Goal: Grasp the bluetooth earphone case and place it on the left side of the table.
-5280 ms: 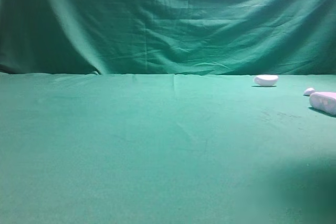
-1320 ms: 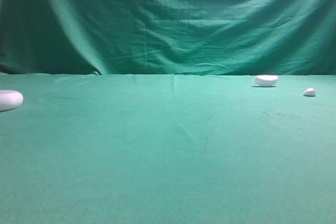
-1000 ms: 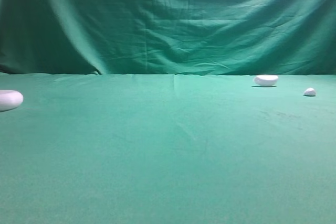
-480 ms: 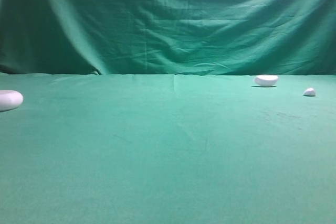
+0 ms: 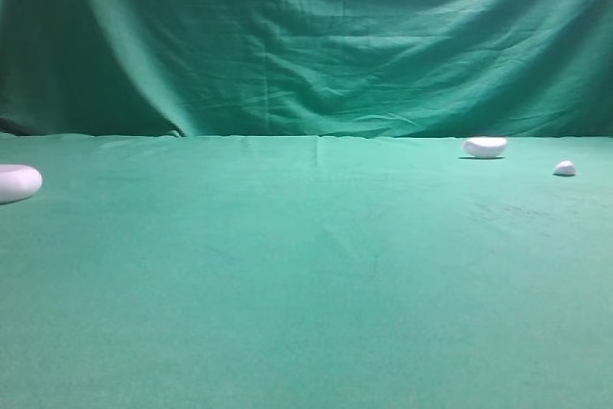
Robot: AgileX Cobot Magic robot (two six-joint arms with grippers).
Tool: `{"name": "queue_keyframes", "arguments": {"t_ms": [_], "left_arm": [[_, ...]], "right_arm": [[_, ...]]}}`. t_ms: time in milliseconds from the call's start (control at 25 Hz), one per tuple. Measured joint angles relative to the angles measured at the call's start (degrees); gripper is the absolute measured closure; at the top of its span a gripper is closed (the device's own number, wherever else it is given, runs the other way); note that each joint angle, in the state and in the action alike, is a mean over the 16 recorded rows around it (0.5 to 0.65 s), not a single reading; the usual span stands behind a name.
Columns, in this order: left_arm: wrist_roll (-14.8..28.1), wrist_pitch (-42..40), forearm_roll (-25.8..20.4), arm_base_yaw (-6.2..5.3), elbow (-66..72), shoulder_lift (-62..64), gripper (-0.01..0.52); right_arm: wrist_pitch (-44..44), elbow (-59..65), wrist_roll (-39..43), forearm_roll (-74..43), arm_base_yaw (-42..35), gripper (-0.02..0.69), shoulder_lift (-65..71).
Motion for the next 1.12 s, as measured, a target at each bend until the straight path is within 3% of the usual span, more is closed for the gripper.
{"name": "queue_keyframes", "arguments": {"t_ms": [520,1120], "left_arm": [[0.0,0.0,0.0,0.0,0.0,0.0,0.514],[0.0,0.0,0.0,0.0,0.0,0.0,0.514]], "right_arm": [[-12.1,22.6,-0.1,0.0,-22.8,0.665,-19.5],[-16.4,34.7,-0.1,1.0,-29.0,0.665,-26.1]]}}
